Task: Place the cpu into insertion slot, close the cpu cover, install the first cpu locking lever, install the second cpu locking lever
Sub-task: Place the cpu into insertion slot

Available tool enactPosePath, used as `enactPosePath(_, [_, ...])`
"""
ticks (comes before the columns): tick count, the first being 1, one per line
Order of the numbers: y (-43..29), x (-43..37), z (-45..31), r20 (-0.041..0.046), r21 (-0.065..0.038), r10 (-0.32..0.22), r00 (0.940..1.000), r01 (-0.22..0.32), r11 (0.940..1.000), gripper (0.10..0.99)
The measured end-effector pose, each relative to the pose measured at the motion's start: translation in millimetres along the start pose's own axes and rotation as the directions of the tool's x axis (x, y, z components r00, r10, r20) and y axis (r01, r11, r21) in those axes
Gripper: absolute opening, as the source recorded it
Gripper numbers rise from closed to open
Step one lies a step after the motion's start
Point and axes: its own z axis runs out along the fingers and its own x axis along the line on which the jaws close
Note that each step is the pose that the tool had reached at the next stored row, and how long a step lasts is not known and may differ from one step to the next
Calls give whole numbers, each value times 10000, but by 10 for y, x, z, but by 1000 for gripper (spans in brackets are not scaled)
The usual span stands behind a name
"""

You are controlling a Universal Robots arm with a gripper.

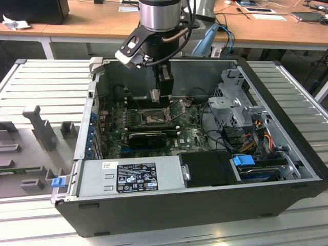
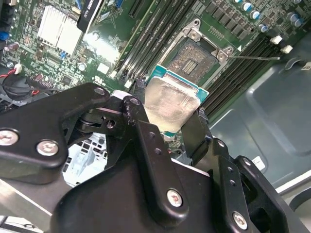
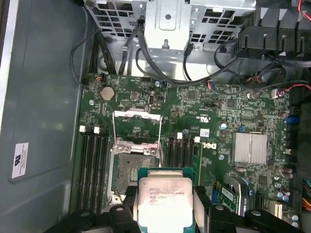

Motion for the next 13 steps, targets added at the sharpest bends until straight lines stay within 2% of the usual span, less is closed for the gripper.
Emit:
enactPosePath(3, [-1, 0, 11, 21, -5, 254, 9997, -254, 9997, 537])
enactPosePath(13, [-6, -1, 68, 23, 2, 262, 9997, -262, 9997, 537])
